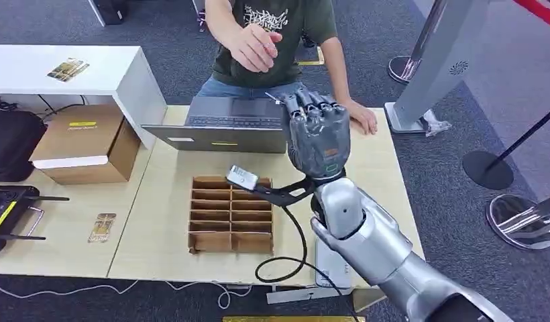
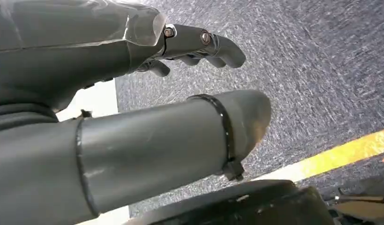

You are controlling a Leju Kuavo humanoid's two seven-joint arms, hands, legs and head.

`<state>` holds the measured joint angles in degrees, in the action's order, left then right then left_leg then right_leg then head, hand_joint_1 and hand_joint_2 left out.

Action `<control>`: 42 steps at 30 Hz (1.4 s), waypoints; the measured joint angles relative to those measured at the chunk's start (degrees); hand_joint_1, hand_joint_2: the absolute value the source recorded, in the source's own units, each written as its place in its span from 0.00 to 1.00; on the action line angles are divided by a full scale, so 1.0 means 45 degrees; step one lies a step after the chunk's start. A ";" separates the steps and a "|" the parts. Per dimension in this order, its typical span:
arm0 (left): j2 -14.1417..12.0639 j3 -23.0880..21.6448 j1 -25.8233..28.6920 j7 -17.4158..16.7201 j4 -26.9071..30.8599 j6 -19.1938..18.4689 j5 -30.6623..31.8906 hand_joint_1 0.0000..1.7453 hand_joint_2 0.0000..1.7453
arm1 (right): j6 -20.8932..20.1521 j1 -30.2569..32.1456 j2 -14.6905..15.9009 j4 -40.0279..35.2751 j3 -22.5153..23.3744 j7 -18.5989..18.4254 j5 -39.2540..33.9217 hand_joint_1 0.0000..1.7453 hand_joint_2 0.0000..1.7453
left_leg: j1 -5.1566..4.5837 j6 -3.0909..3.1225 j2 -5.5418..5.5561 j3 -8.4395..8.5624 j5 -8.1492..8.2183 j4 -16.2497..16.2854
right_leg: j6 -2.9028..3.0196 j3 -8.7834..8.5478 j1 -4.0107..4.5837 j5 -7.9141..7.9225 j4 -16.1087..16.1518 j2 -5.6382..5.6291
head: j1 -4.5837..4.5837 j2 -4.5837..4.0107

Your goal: Pass the card to the sensor for recognition and then transmit it.

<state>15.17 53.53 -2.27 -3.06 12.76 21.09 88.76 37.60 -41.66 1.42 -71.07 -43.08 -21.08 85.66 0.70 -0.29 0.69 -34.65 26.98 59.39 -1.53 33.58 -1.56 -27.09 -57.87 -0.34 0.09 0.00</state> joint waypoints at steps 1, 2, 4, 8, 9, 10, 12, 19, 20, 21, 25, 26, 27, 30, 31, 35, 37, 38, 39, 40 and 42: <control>-0.0010 -0.0073 0.0007 -0.0015 0.0000 -0.0019 0.0005 0.00 0.00 | -0.0025 -0.0145 -0.0063 0.0277 -0.0010 0.0148 0.0000 1.00 1.00 | -0.0002 0.0000 -0.0006 0.0002 0.0001 0.0000 | 0.0000 -0.0001 -0.0001 0.0000 0.0001 -0.0006 | 0.0000 0.0000; -0.0030 -0.0126 0.0001 -0.0015 0.0000 -0.0033 0.0005 0.00 0.00 | -0.0034 -0.0242 -0.0150 0.0527 -0.0010 0.0268 0.0000 1.00 1.00 | -0.0002 0.0001 -0.0009 0.0003 0.0001 0.0000 | 0.0000 -0.0001 -0.0001 0.0001 0.0002 -0.0009 | 0.0000 0.0000; -0.0054 -0.0228 -0.0008 -0.0015 0.0000 -0.0044 0.0000 0.00 0.00 | -0.0034 -0.0419 -0.0363 0.0969 -0.0015 0.0472 0.0000 1.00 1.00 | -0.0005 0.0001 -0.0009 0.0004 0.0001 0.0001 | 0.0000 -0.0001 -0.0003 0.0002 0.0004 -0.0008 | -0.0004 0.0000; -0.0107 -0.0349 0.0005 -0.0010 0.0000 -0.0048 0.0000 0.00 0.00 | 0.0009 -0.0750 -0.0763 0.1665 -0.0015 0.0691 0.0000 1.00 1.00 | -0.0004 0.0000 -0.0005 0.0005 0.0000 0.0002 | 0.0000 -0.0002 -0.0003 0.0003 0.0004 -0.0001 | 0.0000 0.0000; -0.0112 -0.0359 0.0006 -0.0010 0.0000 -0.0048 -0.0005 0.00 0.00 | 0.0019 -0.0792 -0.0864 0.1796 -0.0015 0.0720 0.0000 1.00 1.00 | -0.0004 0.0000 -0.0006 0.0006 0.0000 0.0002 | 0.0000 -0.0002 -0.0002 0.0003 0.0004 -0.0002 | 0.0000 0.0000; -0.0117 -0.0359 0.0007 -0.0005 0.0000 -0.0048 -0.0010 0.00 0.00 | 0.0029 -0.0824 -0.0946 0.1941 -0.0015 0.0730 0.0000 1.00 1.00 | -0.0003 0.0000 -0.0007 0.0007 0.0000 0.0002 | 0.0001 -0.0002 -0.0002 0.0003 0.0004 -0.0003 | 0.0000 0.0000; -0.0117 -0.0369 0.0007 -0.0005 0.0000 -0.0048 -0.0010 0.00 0.00 | 0.0034 -0.0872 -0.1068 0.2135 -0.0015 0.0759 0.0000 1.00 1.00 | -0.0003 0.0000 -0.0006 0.0006 0.0000 0.0002 | 0.0001 -0.0002 -0.0002 0.0003 0.0004 -0.0003 | 0.0000 0.0000; -0.0127 -0.0369 0.0016 0.0019 0.0000 -0.0039 -0.0010 0.00 0.00 | 0.0029 -0.1183 -0.1360 0.2771 0.0039 0.0836 0.0000 1.00 1.00 | -0.0004 0.0000 -0.0006 0.0005 0.0000 0.0002 | 0.0001 -0.0001 -0.0002 0.0003 0.0004 -0.0003 | 0.0000 0.0000; -0.0131 -0.0374 0.0015 0.0019 0.0000 -0.0039 -0.0010 0.00 0.00 | 0.0024 -0.1279 -0.1414 0.2884 0.0058 0.0871 0.0000 1.00 1.00 | -0.0004 0.0000 -0.0007 0.0006 0.0000 0.0002 | 0.0001 -0.0001 -0.0002 0.0003 0.0004 -0.0004 | 0.0000 0.0000; -0.0136 -0.0378 0.0015 0.0019 0.0000 -0.0034 -0.0010 0.00 0.00 | 0.0015 -0.1366 -0.1462 0.2991 0.0097 0.0875 0.0000 1.00 1.00 | -0.0004 0.0000 -0.0007 0.0006 0.0000 0.0002 | 0.0001 -0.0001 -0.0002 0.0003 0.0004 -0.0004 | 0.0000 0.0000; -0.0156 -0.0427 0.0016 0.0005 0.0000 -0.0019 -0.0005 0.00 0.00 | -0.0005 -0.1835 -0.1700 0.3584 0.0360 0.1026 0.0000 1.00 1.00 | -0.0004 -0.0001 -0.0007 0.0007 -0.0001 0.0002 | 0.0001 -0.0002 -0.0002 0.0004 0.0004 -0.0003 | 0.0005 0.0000; -0.0165 -0.0446 0.0016 -0.0005 -0.0005 -0.0019 0.0000 0.00 0.00 | 0.0014 -0.1982 -0.1783 0.3788 0.0432 0.1099 0.0000 1.00 1.00 | -0.0004 -0.0002 -0.0007 0.0011 -0.0002 0.0002 | 0.0003 -0.0002 -0.0002 0.0005 0.0004 -0.0007 | -0.0005 0.0000; -0.0165 -0.0446 0.0012 -0.0015 -0.0005 -0.0019 0.0000 0.00 0.00 | 0.0024 -0.2079 -0.1841 0.3924 0.0491 0.1104 0.0000 1.00 1.00 | -0.0003 -0.0002 -0.0007 0.0013 -0.0002 0.0002 | 0.0003 -0.0003 -0.0002 0.0005 0.0004 -0.0007 | 0.0000 0.0000; -0.0175 -0.0451 0.0014 -0.0063 -0.0005 -0.0014 0.0000 0.00 0.00 | 0.0034 -0.2240 -0.1953 0.4234 0.0641 0.1104 0.0000 1.00 1.00 | -0.0003 -0.0002 -0.0006 0.0012 -0.0002 0.0002 | 0.0003 -0.0004 -0.0002 0.0005 0.0004 -0.0004 | 0.0000 0.0000; -0.0175 -0.0456 0.0014 -0.0073 -0.0005 -0.0014 0.0000 0.00 0.00 | 0.0039 -0.2280 -0.1982 0.4322 0.0656 0.1084 0.0000 1.00 1.00 | -0.0003 -0.0003 -0.0006 0.0012 -0.0002 0.0002 | 0.0003 -0.0004 -0.0002 0.0005 0.0003 -0.0004 | 0.0000 0.0000; -0.0180 -0.0480 0.0014 -0.0078 -0.0005 -0.0014 0.0000 0.00 0.00 | 0.0029 -0.2357 -0.2064 0.4599 0.0665 0.1050 0.0000 1.00 1.00 | -0.0003 -0.0003 -0.0006 0.0012 -0.0003 0.0002 | 0.0003 -0.0004 -0.0002 0.0005 0.0003 -0.0004 | 0.0000 0.0000; -0.0180 -0.0495 0.0013 -0.0078 -0.0005 -0.0014 0.0000 0.00 0.00 | 0.0024 -0.2374 -0.2093 0.4725 0.0675 0.1046 0.0000 1.00 1.00 | -0.0003 -0.0003 -0.0005 0.0011 -0.0003 0.0002 | 0.0002 -0.0004 -0.0002 0.0005 0.0004 -0.0003 | 0.0000 0.0000; -0.0180 -0.0515 0.0014 -0.0078 -0.0005 -0.0014 0.0000 0.00 0.00 | 0.0019 -0.2384 -0.2103 0.4793 0.0685 0.1045 0.0000 1.00 1.00 | -0.0004 -0.0003 -0.0004 0.0010 -0.0002 0.0002 | 0.0002 -0.0004 -0.0002 0.0005 0.0004 -0.0002 | -0.0005 0.0000; -0.0180 -0.0553 0.0013 -0.0078 -0.0005 -0.0014 0.0000 0.00 0.00 | 0.0019 -0.2394 -0.2103 0.4841 0.0685 0.1046 0.0000 1.00 1.00 | -0.0004 -0.0003 -0.0004 0.0009 -0.0002 0.0003 | 0.0002 -0.0004 -0.0002 0.0005 0.0004 -0.0002 | 0.0000 0.0000; -0.0180 -0.0573 0.0013 -0.0078 -0.0005 -0.0014 0.0000 0.00 0.00 | 0.0019 -0.2399 -0.2103 0.4866 0.0685 0.1046 0.0000 1.00 1.00 | -0.0004 -0.0003 -0.0003 0.0008 -0.0002 0.0002 | 0.0002 -0.0004 -0.0002 0.0005 0.0004 -0.0001 | 0.0000 0.0000; -0.0180 -0.0573 0.0013 -0.0078 -0.0005 -0.0014 0.0000 0.00 0.00 | 0.0019 -0.2399 -0.2103 0.4866 0.0685 0.1046 0.0000 1.00 1.00 | -0.0004 -0.0003 -0.0003 0.0008 -0.0002 0.0002 | 0.0002 -0.0004 -0.0002 0.0005 0.0004 -0.0001 | 0.0000 0.0000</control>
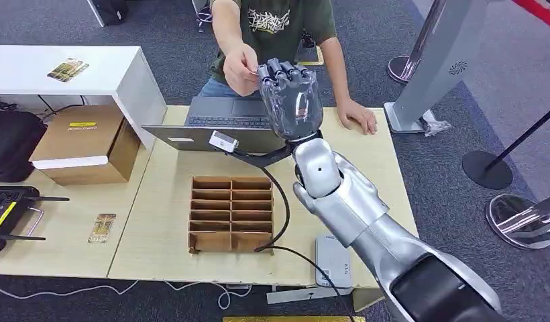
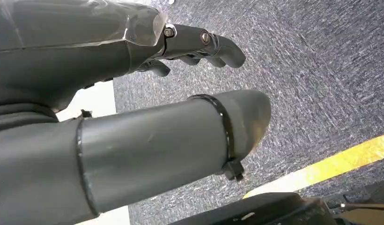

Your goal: Pass the card to the sensor for recognition and then transmit it.

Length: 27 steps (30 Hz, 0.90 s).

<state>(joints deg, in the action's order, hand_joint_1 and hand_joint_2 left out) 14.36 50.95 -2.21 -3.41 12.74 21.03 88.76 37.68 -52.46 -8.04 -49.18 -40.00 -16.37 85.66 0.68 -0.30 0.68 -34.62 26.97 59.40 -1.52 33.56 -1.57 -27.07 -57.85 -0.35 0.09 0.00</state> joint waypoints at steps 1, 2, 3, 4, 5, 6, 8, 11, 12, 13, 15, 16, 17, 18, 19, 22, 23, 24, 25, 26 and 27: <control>0.0000 0.0000 0.0000 0.0000 0.0000 0.0000 0.0000 0.00 0.00 | 0.0000 0.0000 0.0000 0.0000 0.0000 0.0000 0.0000 1.00 1.00 | 0.0000 0.0000 0.0000 0.0000 0.0000 0.0000 | 0.0000 0.0000 0.0000 0.0000 0.0000 0.0000 | 0.0000 0.0000; 0.0000 0.0000 0.0000 0.0000 0.0000 0.0000 0.0000 0.00 0.00 | 0.0000 0.0000 0.0000 0.0000 0.0000 0.0000 0.0000 1.00 1.00 | 0.0000 0.0000 0.0000 0.0000 0.0000 0.0000 | 0.0000 0.0000 0.0000 0.0000 0.0000 0.0000 | 0.0000 0.0000; 0.0000 0.0000 0.0000 0.0000 0.0000 0.0000 0.0000 0.00 0.00 | 0.0000 0.0000 0.0000 0.0000 0.0000 0.0000 0.0000 1.00 1.00 | 0.0000 0.0000 0.0000 0.0000 0.0000 0.0000 | 0.0000 0.0000 0.0000 0.0000 0.0000 0.0000 | 0.0000 0.0000; 0.0000 0.0000 0.0000 0.0000 0.0000 0.0000 0.0000 0.00 0.00 | 0.0000 -0.0001 -0.0005 0.0010 0.0005 0.0000 0.0000 1.00 1.00 | 0.0000 0.0000 0.0000 0.0000 0.0000 0.0000 | 0.0000 0.0000 0.0000 0.0000 0.0000 0.0000 | 0.0000 0.0000; 0.0000 -0.0005 0.0000 0.0000 0.0000 0.0000 0.0000 0.00 0.00 | 0.0000 -0.0004 -0.0005 0.0028 0.0005 0.0000 0.0000 1.00 1.00 | 0.0000 0.0000 0.0000 0.0000 0.0000 0.0000 | 0.0000 0.0000 0.0000 0.0000 0.0000 0.0000 | 0.0000 0.0000; -0.0005 -0.0029 -0.0001 0.0000 0.0000 0.0000 0.0000 0.00 0.00 | 0.0000 -0.0017 -0.0014 0.0086 0.0014 0.0000 0.0000 1.00 1.00 | 0.0000 0.0000 0.0000 0.0000 0.0000 0.0000 | 0.0000 0.0000 0.0000 0.0000 0.0000 0.0000 | 0.0000 0.0000; -0.0005 -0.0083 -0.0001 0.0000 0.0000 0.0000 0.0000 0.00 0.00 | -0.0015 -0.0034 -0.0039 0.0199 0.0029 0.0000 0.0000 1.00 1.00 | 0.0000 0.0000 0.0000 0.0000 0.0000 0.0000 | 0.0000 0.0001 0.0000 -0.0001 0.0000 0.0000 | 0.0000 0.0000; -0.0005 -0.0088 -0.0001 -0.0019 0.0000 0.0000 -0.0005 0.00 0.00 | -0.0034 -0.0033 -0.0155 0.0471 0.0262 0.0068 0.0000 0.00 1.00 | 0.0000 0.0000 -0.0003 0.0002 0.0000 0.0000 | 0.0000 0.0002 0.0000 0.0000 0.0000 -0.0003 | 0.0000 0.0000; -0.0005 -0.0088 -0.0001 -0.0029 0.0000 0.0005 -0.0005 0.00 0.00 | -0.0034 -0.0032 -0.0170 0.0490 0.0301 0.0102 0.0000 0.00 1.00 | 0.0000 0.0000 -0.0004 0.0003 0.0000 0.0000 | 0.0000 0.0002 0.0000 0.0000 0.0000 -0.0004 | 0.0000 0.0000; -0.0005 -0.0088 -0.0001 -0.0029 0.0000 0.0005 -0.0005 0.00 0.00 | -0.0034 -0.0032 -0.0175 0.0514 0.0320 0.0136 0.0000 0.00 1.00 | 0.0000 0.0000 -0.0004 0.0003 0.0000 0.0000 | 0.0000 0.0002 0.0000 0.0000 0.0000 -0.0003 | -0.0005 0.0000; -0.0005 -0.0088 0.0000 -0.0034 0.0000 0.0005 -0.0005 0.00 0.00 | -0.0049 -0.0033 -0.0175 0.0534 0.0360 0.0146 0.0000 0.00 1.00 | 0.0001 0.0000 -0.0003 0.0003 0.0000 0.0000 | 0.0000 0.0002 0.0001 0.0000 0.0000 -0.0003 | 0.0000 0.0000; -0.0005 -0.0088 0.0000 -0.0039 0.0000 0.0005 -0.0005 0.00 0.00 | -0.0053 -0.0032 -0.0180 0.0549 0.0398 0.0146 0.0000 0.00 1.00 | 0.0001 0.0000 -0.0003 0.0002 0.0000 0.0000 | 0.0000 0.0002 0.0001 0.0000 0.0000 -0.0003 | 0.0000 0.0000; -0.0005 -0.0088 -0.0001 -0.0039 -0.0005 0.0005 -0.0005 0.00 0.00 | -0.0068 -0.0033 -0.0180 0.0558 0.0423 0.0146 0.0000 0.00 1.00 | 0.0001 0.0000 -0.0004 0.0003 0.0000 0.0000 | 0.0000 0.0002 0.0001 0.0000 0.0000 -0.0003 | 0.0000 0.0000; -0.0005 -0.0088 -0.0001 -0.0039 -0.0005 0.0005 -0.0005 0.00 0.00 | -0.0073 -0.0032 -0.0180 0.0563 0.0447 0.0146 0.0000 0.00 1.00 | 0.0001 0.0000 -0.0003 0.0003 0.0000 0.0000 | 0.0000 0.0002 0.0001 0.0000 0.0000 -0.0003 | 0.0000 0.0000; -0.0005 -0.0088 -0.0002 -0.0044 -0.0005 0.0010 -0.0005 0.00 0.00 | -0.0087 -0.0032 -0.0180 0.0568 0.0481 0.0141 0.0000 0.00 1.00 | 0.0001 0.0000 -0.0004 0.0003 0.0000 0.0000 | 0.0000 0.0002 0.0000 0.0000 0.0000 -0.0003 | 0.0000 0.0000; -0.0005 -0.0088 -0.0002 -0.0044 0.0000 0.0010 -0.0010 0.00 0.00 | -0.0083 -0.0032 -0.0180 0.0578 0.0554 0.0136 0.0000 0.00 1.00 | 0.0000 0.0000 -0.0004 0.0002 0.0000 0.0000 | 0.0000 0.0002 0.0000 0.0000 0.0000 -0.0003 | 0.0000 0.0000; -0.0005 -0.0088 -0.0002 -0.0049 -0.0005 0.0010 -0.0010 0.00 0.00 | -0.0078 -0.0032 -0.0180 0.0578 0.0559 0.0136 0.0000 0.00 1.00 | 0.0000 0.0000 -0.0004 0.0002 0.0000 0.0000 | 0.0000 0.0002 0.0000 0.0000 0.0000 -0.0004 | 0.0000 0.0000; -0.0005 -0.0088 -0.0004 -0.0049 -0.0005 0.0010 -0.0010 0.00 0.00 | -0.0073 -0.0032 -0.0180 0.0578 0.0559 0.0136 0.0000 0.00 1.00 | 0.0000 0.0000 -0.0004 0.0002 0.0000 0.0000 | 0.0000 0.0002 0.0000 0.0000 0.0000 -0.0004 | 0.0000 0.0000; -0.0005 -0.0088 -0.0004 -0.0049 -0.0005 0.0010 -0.0015 0.00 0.00 | -0.0073 -0.0032 -0.0180 0.0578 0.0563 0.0136 0.0000 0.00 1.00 | 0.0000 0.0000 -0.0004 0.0002 0.0000 0.0000 | 0.0000 0.0002 0.0000 0.0000 0.0000 -0.0004 | 0.0000 0.0000; -0.0005 -0.0088 -0.0003 -0.0049 -0.0005 0.0010 -0.0015 0.00 0.00 | -0.0073 -0.0032 -0.0180 0.0578 0.0568 0.0136 0.0000 0.00 1.00 | 0.0000 0.0000 -0.0004 0.0002 0.0000 0.0000 | 0.0000 0.0002 0.0000 0.0000 0.0000 -0.0004 | 0.0000 0.0000; -0.0005 -0.0088 -0.0003 -0.0049 -0.0005 0.0015 -0.0024 0.00 0.00 | -0.0078 -0.0032 -0.0180 0.0578 0.0563 0.0131 0.0000 0.00 1.00 | 0.0000 0.0000 -0.0004 0.0002 0.0000 0.0000 | 0.0000 0.0002 0.0000 0.0000 0.0000 -0.0004 | 0.0000 0.0000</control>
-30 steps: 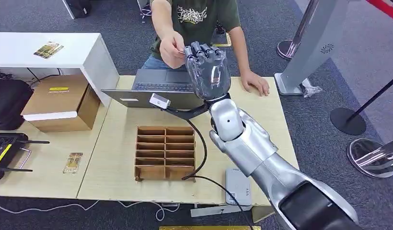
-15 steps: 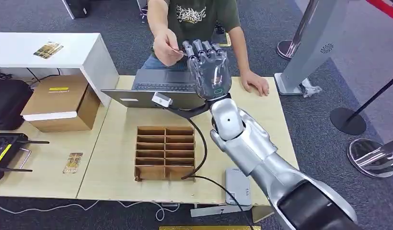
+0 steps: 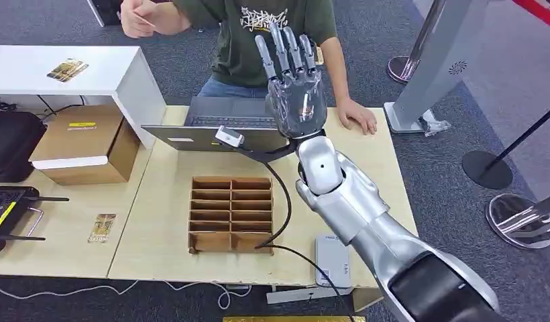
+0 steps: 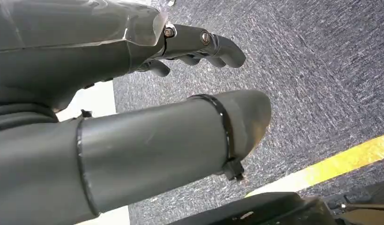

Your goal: Pass the card to the sensor for recognition and then transmit it.

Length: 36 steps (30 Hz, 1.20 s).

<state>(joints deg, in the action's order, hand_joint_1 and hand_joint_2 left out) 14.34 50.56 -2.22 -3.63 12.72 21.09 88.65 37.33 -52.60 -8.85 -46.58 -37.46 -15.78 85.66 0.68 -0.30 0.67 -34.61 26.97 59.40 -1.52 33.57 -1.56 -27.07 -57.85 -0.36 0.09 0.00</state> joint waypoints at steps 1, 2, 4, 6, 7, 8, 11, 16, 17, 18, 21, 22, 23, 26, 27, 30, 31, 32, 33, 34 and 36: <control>0.0000 0.0000 -0.0001 0.0000 0.0000 0.0000 -0.0004 0.00 0.00 | -0.0010 -0.0001 0.0000 0.0009 0.0000 -0.0005 0.0000 0.00 1.00 | 0.0000 0.0000 0.0000 0.0000 0.0000 0.0000 | 0.0000 0.0000 0.0000 0.0000 0.0000 0.0000 | 0.0000 0.0000; 0.0000 0.0000 -0.0002 0.0000 0.0000 0.0005 -0.0005 0.00 0.00 | -0.0015 -0.0001 0.0000 0.0024 0.0000 -0.0020 0.0000 0.00 1.00 | 0.0000 0.0000 0.0000 0.0000 0.0000 0.0000 | 0.0000 0.0000 0.0000 0.0000 0.0000 0.0000 | 0.0000 0.0000; 0.0000 0.0000 0.0000 -0.0005 0.0000 0.0034 -0.0019 0.00 0.00 | -0.0073 0.0006 0.0000 0.0019 0.0010 -0.0010 0.0000 0.00 1.00 | 0.0000 0.0000 0.0000 0.0002 0.0000 0.0000 | 0.0000 0.0000 0.0000 0.0000 0.0000 0.0000 | 0.0000 0.0000; 0.0005 0.0000 0.0000 -0.0053 0.0000 0.0068 -0.0024 0.00 0.00 | -0.0121 0.0062 0.0000 -0.0029 0.0078 0.0092 0.0000 0.00 1.00 | 0.0000 0.0000 0.0000 0.0001 0.0000 0.0000 | 0.0000 0.0000 0.0000 0.0000 0.0000 0.0000 | 0.0000 0.0000; 0.0010 0.0000 0.0002 -0.0073 0.0000 0.0087 -0.0029 0.00 0.00 | -0.0180 0.0113 0.0000 -0.0083 0.0122 0.0092 0.0000 0.00 1.00 | 0.0000 0.0000 0.0000 0.0002 0.0000 0.0000 | 0.0000 0.0001 0.0000 0.0000 0.0000 0.0000 | 0.0000 0.0000; 0.0010 0.0000 0.0003 -0.0073 0.0000 0.0097 -0.0034 0.00 0.00 | -0.0258 0.0182 0.0000 -0.0166 0.0170 0.0092 0.0000 0.00 1.00 | 0.0000 0.0000 0.0000 0.0003 0.0000 0.0000 | 0.0000 0.0001 0.0000 0.0000 0.0000 0.0000 | -0.0005 0.0000; 0.0015 0.0000 0.0003 -0.0083 0.0000 0.0121 -0.0073 0.00 0.00 | -0.0437 0.0493 0.0034 -0.0578 0.0379 0.0102 0.0000 0.00 1.00 | 0.0000 0.0000 -0.0001 0.0004 0.0000 0.0001 | 0.0000 0.0004 0.0000 0.0000 0.0001 0.0000 | -0.0005 0.0000; 0.0024 0.0015 0.0011 -0.0112 -0.0005 0.0282 -0.0379 0.00 0.00 | -0.0880 0.1507 0.0272 -0.1755 0.0870 0.0272 0.0000 0.00 1.00 | 0.0000 0.0001 0.0000 0.0002 0.0002 0.0000 | -0.0001 0.0003 0.0000 -0.0001 0.0005 0.0000 | 0.0000 0.0000; 0.0043 0.0019 0.0013 -0.0112 -0.0005 0.0320 -0.0461 0.00 0.00 | -0.0991 0.1785 0.0320 -0.2116 0.1024 0.0311 0.0000 0.00 1.00 | -0.0001 0.0001 0.0000 0.0001 0.0002 0.0001 | -0.0001 0.0004 0.0000 -0.0001 0.0006 0.0000 | 0.0000 0.0000; 0.0058 0.0029 0.0022 -0.0112 -0.0005 0.0355 -0.0525 0.00 0.00 | -0.1093 0.2093 0.0360 -0.2415 0.1147 0.0296 0.0000 0.00 1.00 | -0.0001 0.0002 0.0000 0.0001 0.0003 0.0000 | -0.0001 0.0003 -0.0001 -0.0001 0.0006 0.0001 | -0.0010 0.0000; 0.0102 0.0044 0.0025 -0.0117 -0.0005 0.0398 -0.0573 0.00 0.00 | -0.1273 0.3020 0.0569 -0.3469 0.1511 0.0184 0.0000 0.00 1.00 | -0.0001 0.0004 0.0002 0.0000 0.0005 0.0000 | -0.0002 0.0004 -0.0001 -0.0002 0.0009 0.0002 | 0.0000 0.0000; 0.0117 0.0049 0.0025 -0.0121 -0.0005 0.0398 -0.0573 0.00 0.00 | -0.1326 0.3339 0.0666 -0.3843 0.1608 0.0111 0.0000 0.00 1.00 | -0.0001 0.0004 0.0002 -0.0001 0.0005 0.0000 | -0.0002 0.0005 -0.0001 -0.0002 0.0009 0.0002 | -0.0005 0.0000; 0.0126 0.0053 0.0025 -0.0126 -0.0005 0.0389 -0.0573 0.00 0.00 | -0.1355 0.3630 0.0778 -0.4178 0.1666 0.0009 0.0000 0.00 1.00 | -0.0002 0.0004 0.0002 0.0000 0.0006 0.0001 | -0.0002 0.0005 -0.0001 -0.0002 0.0009 0.0001 | 0.0000 0.0000; 0.0126 0.0092 0.0026 -0.0126 -0.0005 0.0374 -0.0578 0.00 0.00 | -0.1613 0.4351 0.1249 -0.5135 0.1680 -0.0525 0.0000 0.00 1.00 | -0.0003 0.0005 0.0001 -0.0001 0.0006 0.0001 | -0.0002 0.0004 -0.0002 -0.0002 0.0010 0.0002 | -0.0005 0.0000; 0.0126 0.0107 0.0030 -0.0126 -0.0005 0.0379 -0.0602 0.00 0.00 | -0.1710 0.4542 0.1473 -0.5441 0.1671 -0.0802 0.0000 0.00 1.00 | -0.0004 0.0005 0.0001 -0.0002 0.0006 0.0001 | -0.0002 0.0004 -0.0002 -0.0002 0.0010 0.0002 | 0.0005 0.0000; 0.0126 0.0131 0.0031 -0.0170 -0.0005 0.0374 -0.0656 0.00 0.00 | -0.1865 0.5053 0.2174 -0.6303 0.1593 -0.1572 0.0000 0.00 1.00 | -0.0006 0.0005 0.0003 -0.0002 0.0006 0.0001 | -0.0002 0.0001 -0.0005 -0.0002 0.0011 0.0005 | 0.0000 0.0000; 0.0126 0.0146 0.0033 -0.0199 -0.0005 0.0369 -0.0675 0.00 0.00 | -0.1870 0.5210 0.2381 -0.6548 0.1569 -0.1710 0.0000 0.00 1.00 | -0.0006 0.0005 0.0004 -0.0002 0.0006 0.0001 | -0.0002 0.0000 -0.0005 -0.0002 0.0011 0.0004 | 0.0005 0.0000; 0.0126 0.0165 0.0036 -0.0214 -0.0005 0.0369 -0.0734 0.00 0.00 | -0.1860 0.5376 0.2580 -0.6786 0.1540 -0.1827 0.0000 0.00 1.00 | -0.0007 0.0005 0.0002 -0.0001 0.0006 0.0001 | -0.0002 0.0000 -0.0005 -0.0002 0.0011 0.0002 | -0.0005 0.0000; 0.0126 0.0224 0.0035 -0.0223 -0.0005 0.0374 -0.0772 0.00 0.00 | -0.1841 0.5552 0.2735 -0.7024 0.1535 -0.1870 0.0000 0.00 1.00 | -0.0007 0.0005 -0.0004 0.0001 0.0007 0.0001 | -0.0002 0.0002 -0.0005 -0.0002 0.0011 -0.0002 | 0.0000 0.0000; 0.0131 0.0272 0.0028 -0.0228 -0.0005 0.0384 -0.0884 0.00 0.00 | -0.1807 0.5724 0.2876 -0.7240 0.1515 -0.1870 0.0000 0.00 1.00 | -0.0007 -0.0002 -0.0003 0.0003 0.0013 0.0001 | -0.0002 0.0003 -0.0005 -0.0002 0.0011 -0.0003 | -0.0005 0.0000; 0.0160 0.0364 0.0034 -0.0243 -0.0005 0.0408 -0.1006 0.00 0.00 | -0.1768 0.6066 0.3119 -0.7670 0.1481 -0.1875 0.0000 0.00 1.00 | -0.0005 -0.0002 0.0002 0.0002 0.0013 0.0001 | -0.0002 0.0003 -0.0004 -0.0003 0.0011 0.0003 | 0.0000 0.0000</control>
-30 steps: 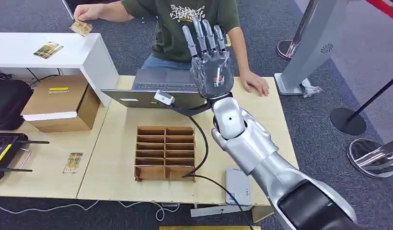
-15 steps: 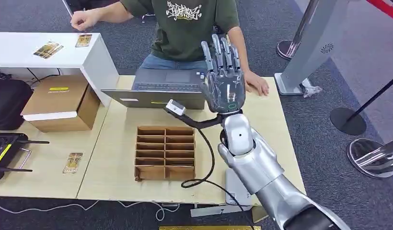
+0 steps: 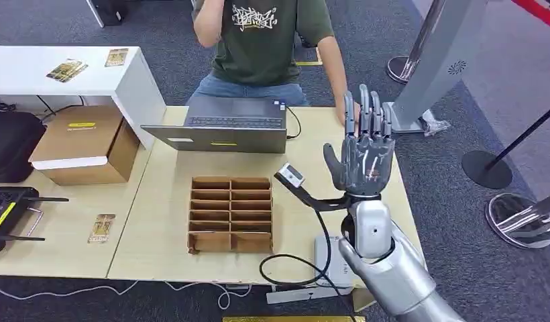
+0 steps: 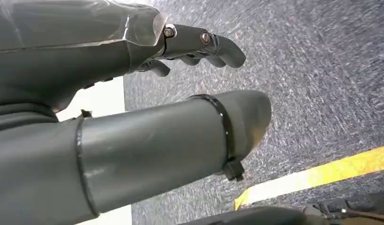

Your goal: Pass the card to the sensor for recognition and then transmit it.

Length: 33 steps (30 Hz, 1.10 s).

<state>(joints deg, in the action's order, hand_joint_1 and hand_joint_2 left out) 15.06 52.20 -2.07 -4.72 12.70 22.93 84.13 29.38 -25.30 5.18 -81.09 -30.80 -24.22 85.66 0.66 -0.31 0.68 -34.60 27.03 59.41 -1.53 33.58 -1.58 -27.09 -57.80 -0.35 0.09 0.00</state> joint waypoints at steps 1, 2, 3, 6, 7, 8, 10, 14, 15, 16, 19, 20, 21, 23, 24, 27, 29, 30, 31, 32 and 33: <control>0.0015 0.0039 0.0011 0.0000 0.0000 0.0029 -0.0058 0.00 0.00 | 0.0010 0.0147 0.0120 -0.0164 -0.0019 -0.0058 0.0000 0.00 1.00 | 0.0000 0.0000 0.0001 0.0000 0.0000 0.0000 | 0.0000 0.0001 0.0000 0.0000 0.0000 0.0001 | -0.0005 0.0000; 0.0044 0.0097 0.0022 0.0000 0.0000 0.0088 -0.0136 0.00 0.00 | 0.0024 0.0325 0.0243 -0.0364 -0.0029 -0.0097 0.0000 0.00 1.00 | 0.0000 0.0000 0.0000 -0.0001 0.0001 -0.0001 | 0.0000 0.0000 0.0001 -0.0001 0.0000 0.0000 | 0.0000 0.0000; 0.0083 0.0151 0.0022 0.0000 0.0000 0.0131 -0.0180 0.00 0.00 | 0.0029 0.0479 0.0330 -0.0525 -0.0034 -0.0136 0.0000 0.00 1.00 | 0.0001 -0.0001 0.0000 0.0001 0.0004 0.0000 | 0.0000 0.0002 0.0001 -0.0001 0.0000 -0.0002 | -0.0005 0.0000; 0.0155 0.0277 0.0030 0.0000 0.0000 0.0189 -0.0204 0.00 0.00 | 0.0024 0.1038 0.0719 -0.1117 -0.0010 -0.0501 0.0000 0.00 1.00 | 0.0000 0.0001 0.0000 -0.0001 0.0006 -0.0001 | 0.0000 0.0001 0.0000 -0.0003 0.0001 0.0000 | 0.0000 0.0000; 0.0185 0.0286 0.0038 0.0000 0.0000 0.0199 -0.0189 0.00 0.00 | 0.0024 0.1282 0.0899 -0.1375 0.0029 -0.0666 0.0000 0.00 1.00 | -0.0001 0.0002 0.0004 -0.0004 0.0007 0.0000 | 0.0000 0.0001 0.0000 -0.0004 0.0002 0.0008 | 0.0000 0.0000; 0.0209 0.0286 0.0057 0.0000 0.0000 0.0194 -0.0175 0.00 0.00 | 0.0024 0.1497 0.1064 -0.1613 0.0083 -0.0816 0.0000 0.00 1.00 | -0.0001 0.0005 0.0003 -0.0006 0.0009 0.0000 | 0.0000 0.0001 -0.0001 -0.0004 0.0002 0.0008 | 0.0000 0.0000; 0.0223 0.0291 0.0066 0.0000 0.0000 0.0194 -0.0131 0.00 0.00 | 0.0034 0.1953 0.1438 -0.2089 0.0170 -0.1084 0.0000 0.00 1.00 | -0.0005 0.0010 0.0001 -0.0005 0.0013 0.0000 | 0.0000 0.0000 -0.0004 -0.0004 0.0005 0.0004 | -0.0005 0.0000; 0.0243 0.0291 0.0085 0.0005 0.0000 0.0165 -0.0073 0.00 0.00 | 0.0160 0.2856 0.2048 -0.2970 0.0470 -0.1166 0.0000 0.00 1.00 | -0.0007 0.0014 -0.0001 -0.0004 0.0017 0.0000 | -0.0002 0.0001 -0.0008 -0.0005 0.0007 0.0003 | 0.0000 0.0000; 0.0243 0.0291 0.0088 0.0005 0.0000 0.0155 -0.0058 0.00 0.00 | 0.0214 0.3095 0.2122 -0.3147 0.0574 -0.1093 0.0000 0.00 1.00 | -0.0007 0.0014 0.0001 -0.0003 0.0017 0.0000 | -0.0002 0.0002 -0.0007 -0.0005 0.0008 0.0003 | 0.0000 0.0000; 0.0243 0.0291 0.0096 0.0020 0.0000 0.0141 -0.0053 0.00 0.00 | 0.0223 0.3381 0.2161 -0.3337 0.0715 -0.0903 0.0000 0.00 1.00 | -0.0006 0.0014 0.0001 -0.0003 0.0018 0.0000 | -0.0001 0.0001 -0.0007 -0.0006 0.0008 0.0003 | -0.0005 0.0000; 0.0257 0.0296 0.0112 0.0039 0.0000 0.0121 -0.0019 0.00 0.00 | 0.0223 0.4187 0.2161 -0.3889 0.1238 -0.0264 0.0000 0.00 1.00 | -0.0005 0.0014 0.0001 -0.0003 0.0018 -0.0001 | 0.0002 0.0001 -0.0005 -0.0011 0.0007 0.0004 | -0.0005 0.0000; 0.0272 0.0301 0.0117 0.0039 0.0000 0.0121 -0.0019 0.00 0.00 | 0.0223 0.4512 0.2132 -0.4070 0.1444 0.0030 0.0000 0.00 1.00 | -0.0004 0.0011 0.0001 -0.0004 0.0020 -0.0002 | 0.0003 0.0001 -0.0004 -0.0013 0.0007 0.0005 | -0.0005 0.0000; 0.0277 0.0311 0.0119 0.0039 0.0005 0.0121 -0.0019 0.00 0.00 | 0.0233 0.4770 0.2073 -0.4225 0.1633 0.0253 0.0000 0.00 1.00 | -0.0003 0.0010 0.0001 -0.0004 0.0021 -0.0003 | 0.0003 0.0001 -0.0003 -0.0015 0.0007 0.0005 | 0.0000 0.0000; 0.0291 0.0330 0.0119 0.0039 0.0005 0.0102 -0.0019 0.00 0.00 | 0.0296 0.5225 0.1932 -0.4463 0.1939 0.0569 0.0000 0.00 1.00 | -0.0002 0.0010 0.0001 -0.0004 0.0021 -0.0003 | 0.0001 0.0001 -0.0002 -0.0018 0.0006 0.0004 | -0.0005 0.0000; 0.0296 0.0364 0.0121 0.0039 0.0005 0.0082 -0.0024 0.00 0.00 | 0.0365 0.5429 0.1850 -0.4556 0.2065 0.0788 0.0000 0.00 1.00 | -0.0002 0.0010 0.0000 -0.0005 0.0021 -0.0003 | 0.0000 0.0000 -0.0002 -0.0019 0.0006 0.0004 | -0.0005 0.0000; 0.0311 0.0437 0.0125 0.0058 0.0005 0.0005 -0.0146 0.00 0.00 | 0.0695 0.6078 0.1359 -0.4774 0.2556 0.2105 0.0000 0.00 1.00 | -0.0003 0.0010 0.0000 -0.0004 0.0021 -0.0004 | -0.0001 -0.0002 -0.0003 -0.0020 0.0006 0.0004 | 0.0000 0.0000; 0.0340 0.0559 0.0131 0.0097 0.0005 -0.0010 -0.0272 0.00 0.00 | 0.0841 0.6452 0.0897 -0.4803 0.2964 0.3018 0.0000 0.00 1.00 | -0.0003 0.0010 -0.0002 -0.0005 0.0022 -0.0004 | -0.0001 -0.0002 -0.0004 -0.0020 0.0006 0.0003 | -0.0010 0.0000; 0.0359 0.0626 0.0131 0.0141 0.0005 -0.0005 -0.0354 0.00 0.00 | 0.0918 0.6592 0.0637 -0.4803 0.3132 0.3427 0.0000 0.00 1.00 | -0.0003 0.0010 -0.0002 -0.0003 0.0022 -0.0004 | -0.0001 -0.0001 -0.0004 -0.0020 0.0006 0.0003 | 0.0000 0.0000; 0.0393 0.0660 0.0137 0.0165 0.0005 0.0019 -0.0446 0.00 0.00 | 0.0981 0.6737 0.0380 -0.4803 0.3297 0.3763 0.0000 0.00 1.00 | -0.0002 0.0010 -0.0002 -0.0003 0.0022 -0.0004 | -0.0001 -0.0002 -0.0003 -0.0020 0.0006 0.0004 | -0.0005 0.0000; 0.0417 0.0723 0.0137 0.0175 0.0005 0.0054 -0.0495 0.00 0.00 | 0.1015 0.6870 0.0146 -0.4803 0.3443 0.3987 0.0000 0.00 1.00 | -0.0003 0.0010 -0.0002 -0.0005 0.0022 -0.0004 | -0.0001 -0.0002 -0.0003 -0.0021 0.0006 0.0005 | 0.0000 0.0000; 0.0423 0.0801 0.0142 0.0185 0.0005 0.0083 -0.0539 0.00 0.00 | 0.1030 0.6981 -0.0045 -0.4803 0.3541 0.4105 0.0000 0.00 1.00 | -0.0003 0.0010 -0.0002 -0.0004 0.0023 -0.0004 | -0.0001 -0.0002 -0.0003 -0.0021 0.0006 0.0005 | -0.0005 0.0000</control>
<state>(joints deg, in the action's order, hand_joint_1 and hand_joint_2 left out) 16.96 55.80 -1.43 -3.89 12.72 23.30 81.70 34.01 6.11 4.98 -102.71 -14.86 -5.75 85.66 0.65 -0.27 0.67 -34.62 27.13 59.39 -1.53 33.57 -1.60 -27.18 -57.77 -0.33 0.07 0.00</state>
